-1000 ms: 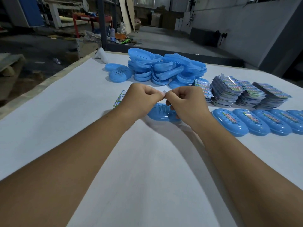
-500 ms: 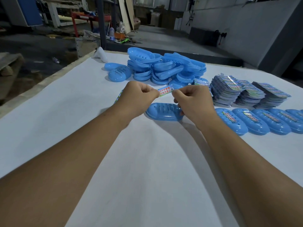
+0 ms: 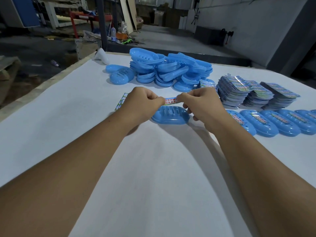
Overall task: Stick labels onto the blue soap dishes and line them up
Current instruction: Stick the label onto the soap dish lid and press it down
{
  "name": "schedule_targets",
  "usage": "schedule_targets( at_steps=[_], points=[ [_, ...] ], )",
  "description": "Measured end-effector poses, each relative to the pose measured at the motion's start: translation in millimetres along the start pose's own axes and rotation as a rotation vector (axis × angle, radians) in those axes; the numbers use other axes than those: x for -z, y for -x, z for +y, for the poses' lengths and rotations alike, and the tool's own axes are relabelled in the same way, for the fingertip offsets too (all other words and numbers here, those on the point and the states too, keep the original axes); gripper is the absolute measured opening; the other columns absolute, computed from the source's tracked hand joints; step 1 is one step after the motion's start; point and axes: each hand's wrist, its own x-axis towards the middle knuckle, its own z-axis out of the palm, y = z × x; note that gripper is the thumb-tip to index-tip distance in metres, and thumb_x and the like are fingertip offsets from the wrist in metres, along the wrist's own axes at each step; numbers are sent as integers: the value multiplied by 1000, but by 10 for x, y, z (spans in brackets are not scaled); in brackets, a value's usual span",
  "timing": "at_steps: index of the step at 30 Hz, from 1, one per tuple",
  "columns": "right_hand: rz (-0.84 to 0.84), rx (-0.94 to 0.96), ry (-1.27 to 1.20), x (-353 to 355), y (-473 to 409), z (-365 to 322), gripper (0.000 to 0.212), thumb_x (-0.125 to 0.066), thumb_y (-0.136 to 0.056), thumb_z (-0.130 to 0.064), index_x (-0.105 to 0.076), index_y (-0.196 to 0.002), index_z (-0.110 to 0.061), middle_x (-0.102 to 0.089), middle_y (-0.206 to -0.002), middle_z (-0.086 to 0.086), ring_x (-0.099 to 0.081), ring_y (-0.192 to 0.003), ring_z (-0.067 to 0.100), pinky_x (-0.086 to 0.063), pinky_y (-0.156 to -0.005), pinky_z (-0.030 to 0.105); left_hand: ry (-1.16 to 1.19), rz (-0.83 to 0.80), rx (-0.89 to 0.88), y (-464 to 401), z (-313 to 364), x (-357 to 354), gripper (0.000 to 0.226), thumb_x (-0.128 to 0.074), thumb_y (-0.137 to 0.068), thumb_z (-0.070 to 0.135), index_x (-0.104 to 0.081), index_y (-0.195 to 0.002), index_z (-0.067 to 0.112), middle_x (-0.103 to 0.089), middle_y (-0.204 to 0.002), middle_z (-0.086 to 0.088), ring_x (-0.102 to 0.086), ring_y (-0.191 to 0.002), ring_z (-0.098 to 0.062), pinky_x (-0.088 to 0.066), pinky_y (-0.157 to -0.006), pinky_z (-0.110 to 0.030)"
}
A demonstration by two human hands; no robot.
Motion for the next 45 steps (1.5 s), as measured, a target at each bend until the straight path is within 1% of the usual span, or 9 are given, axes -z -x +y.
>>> schedule_targets(
  at_steps=[3,5,7,11,14,17,27,36,45],
  points=[
    [-20,-22,23,-2,11,20,37,-81,-75,-41,-76,-79,-5,-60,-58,3,-46,-52,17,-38,-43,24,-27,8,16,8,7,-42,29,-72,-83,42,-74,-70,15,-72,-65,4,-65,-64,-13,-52,-64,-29],
    [-34,-43,62,-2,19,28,40,-83,-75,-42,-75,-76,-4,-56,-54,0,-43,-45,14,-36,-43,24,-86,20,15,8,19,-62,32,-72,-83,44,-73,-69,15,-69,-62,11,-63,-59,-4,-47,-57,-25],
    [-40,-51,107,0,23,33,38,-83,-74,-41,-68,-65,-7,-50,-47,-3,-38,-37,11,-35,-44,23,-140,21,17,10,33,-71,32,-71,-81,44,-72,-67,15,-67,-59,15,-57,-52,4,-40,-53,-24],
    [-56,-41,148,-7,25,43,40,-85,-73,-39,-58,-51,-18,-45,-40,-8,-36,-33,8,-34,-43,21,-198,10,13,8,40,-71,33,-68,-78,42,-73,-71,11,-69,-66,4,-53,-48,-3,-42,-53,-26],
    [-59,-30,177,-12,10,43,35,-86,-71,-39,-64,-57,-16,-47,-42,-9,-36,-34,7,-37,-48,24,-235,2,6,3,46,-67,33,-68,-79,41,-73,-71,10,-69,-65,-3,-59,-57,-10,-43,-55,-26],
    [-68,-25,212,-14,5,42,36,-86,-70,-41,-65,-55,-16,-49,-41,-10,-37,-34,5,-39,-48,24,-257,-8,6,3,47,-70,30,-69,-80,42,-73,-68,14,-68,-60,4,-63,-65,-10,-40,-54,-25],
    [-76,-14,217,-13,3,37,35,-88,-67,-39,-65,-53,-18,-52,-40,-10,-40,-32,3,-41,-50,25,-309,-8,-23,13,54,-70,26,-70,-81,43,-70,-69,19,-66,-66,10,-58,-66,-3,-35,-54,-23],
    [-80,-1,253,-17,-1,39,31,-87,-67,-41,-70,-59,-17,-52,-39,-12,-41,-31,2,-43,-52,26,-331,-1,-48,9,31,-80,24,-71,-78,44,-70,-68,22,-65,-65,12,-58,-65,-1,-35,-53,-23],
    [-76,23,279,-15,24,25,32,-86,-70,-39,-68,-53,-17,-54,-40,-11,-42,-36,3,-45,-54,28,-380,27,-88,-37,-16,-104,24,-71,-74,49,-68,-66,26,-64,-64,14,-59,-67,-2,-39,-57,-22]
  ],
)
